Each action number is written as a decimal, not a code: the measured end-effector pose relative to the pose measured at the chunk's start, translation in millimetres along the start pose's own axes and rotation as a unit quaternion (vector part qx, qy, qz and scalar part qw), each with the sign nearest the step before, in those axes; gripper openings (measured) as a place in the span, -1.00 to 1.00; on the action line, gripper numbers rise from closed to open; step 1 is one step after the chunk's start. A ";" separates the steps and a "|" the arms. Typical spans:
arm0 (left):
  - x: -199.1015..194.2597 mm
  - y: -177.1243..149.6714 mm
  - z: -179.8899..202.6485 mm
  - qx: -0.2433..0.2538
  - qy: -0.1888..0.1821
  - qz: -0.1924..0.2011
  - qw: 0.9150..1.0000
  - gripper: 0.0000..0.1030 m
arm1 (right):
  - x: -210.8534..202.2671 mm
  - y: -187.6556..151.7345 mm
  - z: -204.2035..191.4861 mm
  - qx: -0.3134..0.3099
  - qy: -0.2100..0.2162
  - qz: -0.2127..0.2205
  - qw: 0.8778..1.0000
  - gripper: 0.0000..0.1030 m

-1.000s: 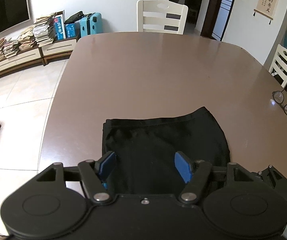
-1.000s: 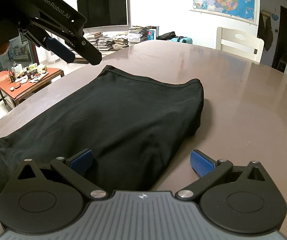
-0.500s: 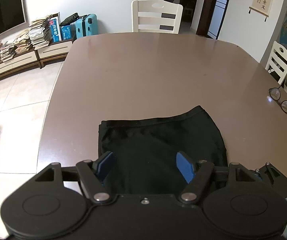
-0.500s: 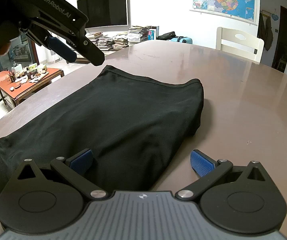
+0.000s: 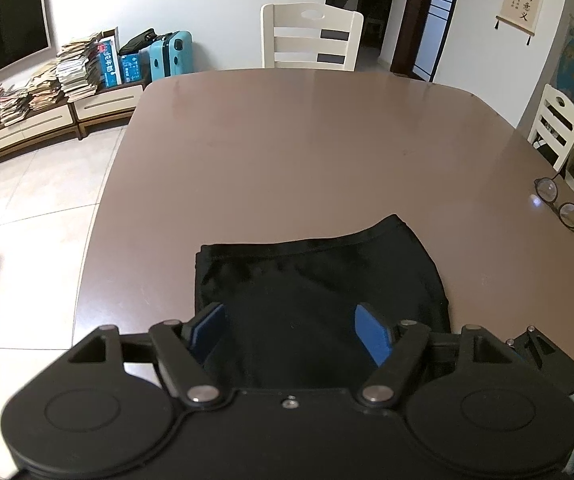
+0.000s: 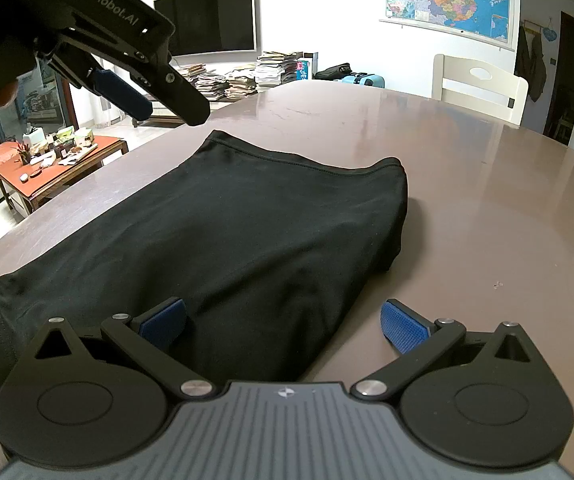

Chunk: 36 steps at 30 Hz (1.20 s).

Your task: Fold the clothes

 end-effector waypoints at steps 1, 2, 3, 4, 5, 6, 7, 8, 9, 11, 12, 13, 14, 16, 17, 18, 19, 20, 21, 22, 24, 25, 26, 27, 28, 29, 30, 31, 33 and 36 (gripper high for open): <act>-0.8 0.2 0.2 0.001 -0.001 0.001 1.000 0.38 | 0.0 0.0 0.0 0.000 0.000 0.000 1.000 1.00; -1.6 0.5 0.2 0.002 -0.001 0.002 1.000 0.38 | -0.1 0.0 0.0 0.000 0.000 0.000 1.000 1.00; -1.9 0.7 -0.3 0.002 0.000 0.003 1.000 0.39 | -0.2 0.0 0.1 0.000 0.000 0.000 1.000 1.00; -2.2 1.0 -0.8 0.002 0.001 0.003 1.000 0.39 | -0.3 0.0 0.1 0.000 0.000 0.000 1.000 1.00; -2.6 1.2 -1.3 0.003 0.001 0.003 1.000 0.39 | -0.3 0.0 0.2 0.000 0.000 0.000 1.000 1.00; -3.5 1.2 -2.2 0.001 0.001 0.006 1.000 0.40 | -0.1 0.0 0.0 0.000 0.000 0.000 1.000 1.00; -3.8 0.4 -3.3 -0.003 -0.002 0.007 1.000 0.42 | 0.1 0.0 -0.1 0.000 0.000 0.000 1.000 1.00; -3.5 -1.0 -4.3 -0.006 -0.005 0.006 1.000 0.42 | -0.1 0.0 -0.1 0.000 0.000 0.000 1.000 1.00; -3.2 -2.1 -5.7 -0.010 -0.006 0.006 1.000 0.42 | -0.2 0.0 0.0 0.000 0.000 0.000 1.000 1.00; -2.3 -4.0 -8.4 -0.016 -0.008 0.007 1.000 0.42 | -1.2 0.0 -0.3 0.000 0.000 0.000 1.000 1.00; -1.4 -5.5 -10.4 -0.020 -0.009 0.007 1.000 0.41 | -0.9 0.1 -0.7 0.000 0.000 0.000 1.000 1.00; -0.7 -6.5 -11.9 -0.023 -0.009 0.006 1.000 0.41 | -1.0 0.0 -0.5 0.000 0.000 0.000 1.000 1.00; 0.0 -7.4 -13.4 -0.026 -0.010 0.006 1.000 0.41 | -1.2 0.1 -0.2 0.000 0.000 0.000 1.000 1.00; 0.7 -9.2 -15.5 -0.036 -0.016 0.005 0.999 0.38 | -0.8 0.2 -0.5 0.000 0.000 0.000 1.000 1.00; -0.1 -11.2 -15.5 -0.039 -0.023 0.004 0.999 0.37 | -1.2 0.1 -0.2 0.000 0.000 0.000 1.000 1.00; -1.7 -14.2 -14.3 -0.038 -0.029 0.004 0.999 0.37 | -0.9 0.1 -0.4 0.000 0.000 0.000 1.000 1.00; -3.3 -17.2 -13.1 -0.038 -0.035 0.004 0.999 0.37 | -1.2 0.1 -0.3 0.000 0.000 0.000 1.000 1.00; -4.9 -20.2 -11.9 -0.037 -0.041 0.004 0.998 0.37 | -1.5 0.1 -0.1 0.000 0.000 0.000 1.000 1.00; -5.3 -26.6 -10.1 -0.035 -0.047 0.002 0.998 0.37 | -1.2 0.1 -0.3 0.000 0.000 0.000 1.000 1.00; -4.5 -34.3 -8.5 -0.032 -0.052 -0.003 0.998 0.37 | -1.6 0.0 -0.3 0.000 0.000 0.000 1.000 1.00; -2.9 -47.4 -5.2 -0.025 -0.058 -0.009 0.998 0.37 | -2.0 0.0 -0.2 0.000 -0.001 0.000 1.000 1.00; -2.5 -51.3 -4.5 -0.024 -0.061 -0.011 0.998 0.37 | -2.0 -0.1 -0.1 0.000 -0.001 0.000 1.000 1.00; -1.6 -58.2 -5.0 -0.025 -0.066 -0.017 0.997 0.37 | -2.0 -0.1 0.0 0.000 -0.001 0.000 1.000 1.00; -1.8 -61.4 -6.5 -0.029 -0.069 -0.019 0.997 0.37 | -2.0 -0.2 0.0 0.000 -0.001 0.000 1.000 1.00; -2.0 -64.3 -8.2 -0.033 -0.072 -0.020 0.997 0.37 | -1.7 -0.1 0.4 0.000 -0.001 0.000 1.000 1.00; -3.2 -66.2 -11.8 -0.040 -0.076 -0.019 0.996 0.37 | -1.7 -0.1 0.4 0.000 -0.001 0.000 1.000 1.00; -4.5 -66.6 -15.0 -0.046 -0.079 -0.017 0.996 0.37 | -1.7 -0.1 0.3 0.000 -0.001 0.000 1.000 1.00; -5.8 -66.9 -18.3 -0.052 -0.081 -0.015 0.995 0.37 | -1.8 0.1 0.3 0.000 -0.001 0.000 1.000 1.00; -10.7 -65.7 -27.4 -0.064 -0.087 -0.008 0.994 0.37 | -2.2 0.6 0.2 -0.004 0.010 -0.015 1.000 1.00; -19.9 -64.1 -36.4 -0.072 -0.090 0.003 0.993 0.40 | -15.5 3.5 6.3 0.018 0.019 -0.040 0.999 1.00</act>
Point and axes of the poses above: each gripper's, at about its wrist camera, not at the fingertips, and x roughly the way its jaws point, z to its right, y to its top, the point moved 10 cm from there along x, roughly the way its jaws point, and after that the axes turned 1 degree about -z, right-handed, at the moved point
